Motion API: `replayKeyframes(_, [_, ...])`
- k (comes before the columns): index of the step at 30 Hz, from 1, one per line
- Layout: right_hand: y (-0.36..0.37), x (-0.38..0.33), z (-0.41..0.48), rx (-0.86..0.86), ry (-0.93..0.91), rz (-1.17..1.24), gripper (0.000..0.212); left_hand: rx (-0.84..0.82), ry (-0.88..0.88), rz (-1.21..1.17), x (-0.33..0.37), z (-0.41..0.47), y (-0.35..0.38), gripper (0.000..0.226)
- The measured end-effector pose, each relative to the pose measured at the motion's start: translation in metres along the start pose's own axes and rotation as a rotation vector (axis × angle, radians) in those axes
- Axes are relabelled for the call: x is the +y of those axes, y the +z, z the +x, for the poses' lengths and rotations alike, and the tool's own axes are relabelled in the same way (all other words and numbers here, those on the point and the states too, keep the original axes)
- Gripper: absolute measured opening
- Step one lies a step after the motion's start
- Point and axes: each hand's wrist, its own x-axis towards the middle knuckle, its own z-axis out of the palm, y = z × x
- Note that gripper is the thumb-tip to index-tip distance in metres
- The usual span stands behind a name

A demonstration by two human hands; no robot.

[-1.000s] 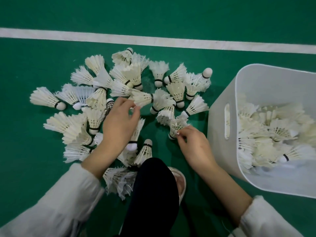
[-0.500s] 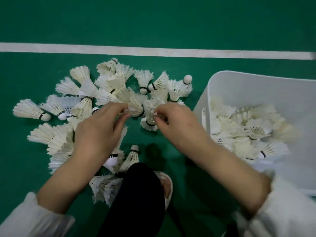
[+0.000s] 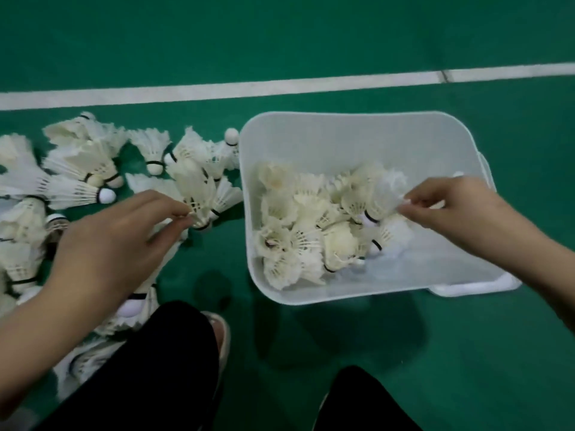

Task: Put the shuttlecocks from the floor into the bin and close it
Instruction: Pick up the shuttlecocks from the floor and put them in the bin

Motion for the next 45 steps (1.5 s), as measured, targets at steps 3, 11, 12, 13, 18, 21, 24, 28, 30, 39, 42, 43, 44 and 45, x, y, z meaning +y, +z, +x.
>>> replayKeyframes(3, [0.021,0.028,0.009,-0.084,0.061,-0.126,0.024,-0.038,0.015,-0.051,-0.009,-0.002,0.011,0.03])
replayKeyframes(11, [0.047,0.059,0.054,-0.002,-0.013,-0.258,0.025,-0.077,0.029,-0.127,0.007,0.005,0.015,0.03])
replayKeyframes(12, [0.052,0.06,0.058,-0.029,-0.024,-0.282,0.028,-0.079,0.033,-0.121,0.008,0.005,0.014,0.031])
replayKeyframes(13, [0.057,0.06,0.061,-0.065,-0.029,-0.3,0.03,-0.075,0.039,-0.116,0.008,0.006,0.014,0.032])
replayKeyframes(18, [0.071,0.063,0.073,-0.167,-0.038,-0.323,0.02,-0.084,0.036,-0.107,0.011,0.006,0.012,0.021])
replayKeyframes(21, [0.071,0.063,0.074,-0.197,-0.03,-0.313,0.024,-0.086,0.036,-0.096,0.012,0.005,0.013,0.032])
replayKeyframes(24, [0.063,0.059,0.07,-0.247,-0.046,-0.317,0.035,-0.067,0.046,-0.09,0.017,0.005,0.013,0.036])
replayKeyframes(28, [0.033,0.047,0.057,-0.194,-0.069,-0.295,0.037,-0.032,0.042,-0.101,0.017,0.006,0.011,0.034])
replayKeyframes(30, [0.017,0.031,0.045,-0.049,-0.119,-0.176,0.027,-0.013,0.048,-0.093,0.015,0.006,0.01,0.033])
replayKeyframes(39, [0.055,-0.126,-0.009,-0.095,-0.842,0.251,0.038,-0.031,0.036,-0.134,0.029,0.008,-0.014,0.026])
replayKeyframes(42, [0.079,-0.154,-0.006,-0.079,-0.912,0.192,0.039,-0.022,0.046,-0.13,0.029,0.004,-0.024,0.025])
replayKeyframes(43, [0.082,-0.157,-0.003,-0.059,-0.884,0.168,0.036,-0.017,0.04,-0.153,0.026,0.003,-0.025,0.03])
replayKeyframes(44, [0.084,-0.158,0.001,-0.044,-0.847,0.13,0.033,-0.011,0.026,-0.185,0.021,0.001,-0.026,0.033])
replayKeyframes(45, [0.085,-0.157,0.004,-0.047,-0.816,0.09,0.03,-0.001,0.014,-0.211,0.017,0.0,-0.026,0.031])
